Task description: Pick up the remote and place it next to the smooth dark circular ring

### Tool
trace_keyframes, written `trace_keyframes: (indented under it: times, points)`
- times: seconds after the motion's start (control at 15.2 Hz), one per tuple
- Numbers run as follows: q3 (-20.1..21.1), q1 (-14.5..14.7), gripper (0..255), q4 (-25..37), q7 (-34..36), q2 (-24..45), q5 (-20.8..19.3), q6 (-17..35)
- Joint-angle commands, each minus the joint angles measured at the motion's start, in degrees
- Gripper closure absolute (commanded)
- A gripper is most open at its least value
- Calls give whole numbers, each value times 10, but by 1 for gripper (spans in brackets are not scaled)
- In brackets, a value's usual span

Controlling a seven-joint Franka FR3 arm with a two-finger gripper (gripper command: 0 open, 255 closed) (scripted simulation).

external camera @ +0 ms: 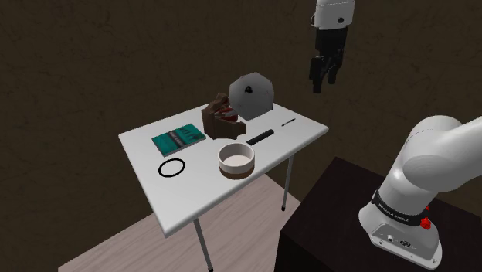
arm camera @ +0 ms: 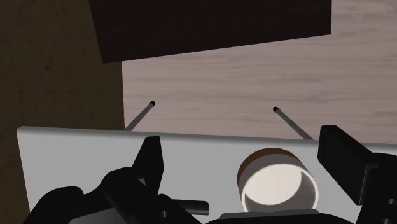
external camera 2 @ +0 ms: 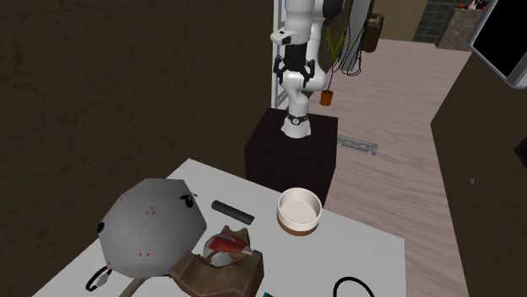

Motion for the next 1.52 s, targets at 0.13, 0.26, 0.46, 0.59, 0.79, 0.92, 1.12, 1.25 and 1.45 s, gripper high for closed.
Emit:
trace_keyframes:
  times: [0.13, 0.26, 0.46, 0.59, 0.79, 0.92, 1.12, 1.25, 1.45]
  points:
    - [-21, 4, 0, -24, -48, 8, -18, 36]
    - [-42, 8, 0, -45, -94, 20, -35, 74]
    - [-74, 13, 0, -68, -163, 47, -58, 132]
    - [-95, 17, 0, -78, -208, 72, -72, 173]
    - [-127, 25, 0, -86, -275, 117, -88, 235]
    - [-147, 31, 0, -86, -320, 152, -95, 276]
    - [-176, 41, 0, -78, -389, 211, -98, 337]
    - [-193, 49, 0, -68, -437, 254, -93, 376]
    - [-215, 62, 0, -46, -513, 323, -75, 430]
